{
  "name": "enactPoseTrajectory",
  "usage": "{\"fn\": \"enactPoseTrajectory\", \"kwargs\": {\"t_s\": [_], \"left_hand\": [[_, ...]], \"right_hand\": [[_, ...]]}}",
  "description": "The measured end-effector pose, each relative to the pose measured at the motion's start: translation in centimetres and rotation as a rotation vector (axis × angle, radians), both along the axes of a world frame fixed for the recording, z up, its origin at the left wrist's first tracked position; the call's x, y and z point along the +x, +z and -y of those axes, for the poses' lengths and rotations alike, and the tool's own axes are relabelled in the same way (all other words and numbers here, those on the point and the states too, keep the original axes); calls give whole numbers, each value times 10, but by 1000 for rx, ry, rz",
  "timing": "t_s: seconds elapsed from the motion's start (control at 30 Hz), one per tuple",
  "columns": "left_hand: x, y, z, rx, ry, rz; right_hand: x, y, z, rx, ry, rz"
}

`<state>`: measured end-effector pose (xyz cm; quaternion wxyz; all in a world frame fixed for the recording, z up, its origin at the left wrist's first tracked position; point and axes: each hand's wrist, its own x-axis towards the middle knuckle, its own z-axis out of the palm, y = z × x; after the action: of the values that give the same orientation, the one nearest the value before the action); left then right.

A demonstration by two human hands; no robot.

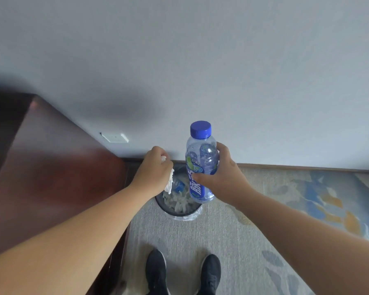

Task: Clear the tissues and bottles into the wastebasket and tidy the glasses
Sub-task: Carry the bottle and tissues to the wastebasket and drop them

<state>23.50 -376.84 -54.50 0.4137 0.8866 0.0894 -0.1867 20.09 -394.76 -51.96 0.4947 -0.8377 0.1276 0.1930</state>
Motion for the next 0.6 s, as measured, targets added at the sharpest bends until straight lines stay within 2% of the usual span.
{"fn": "enactPoseTrajectory", "kwargs": {"t_s": [0.37,0.6], "left_hand": [[-20,-176,0,96,58,-70],[-38,-216,-10,106,32,-118]], "right_hand": [[1,-183,-11,-144,102,-76],[-8,-231,-18,-182,175,-120]]}}
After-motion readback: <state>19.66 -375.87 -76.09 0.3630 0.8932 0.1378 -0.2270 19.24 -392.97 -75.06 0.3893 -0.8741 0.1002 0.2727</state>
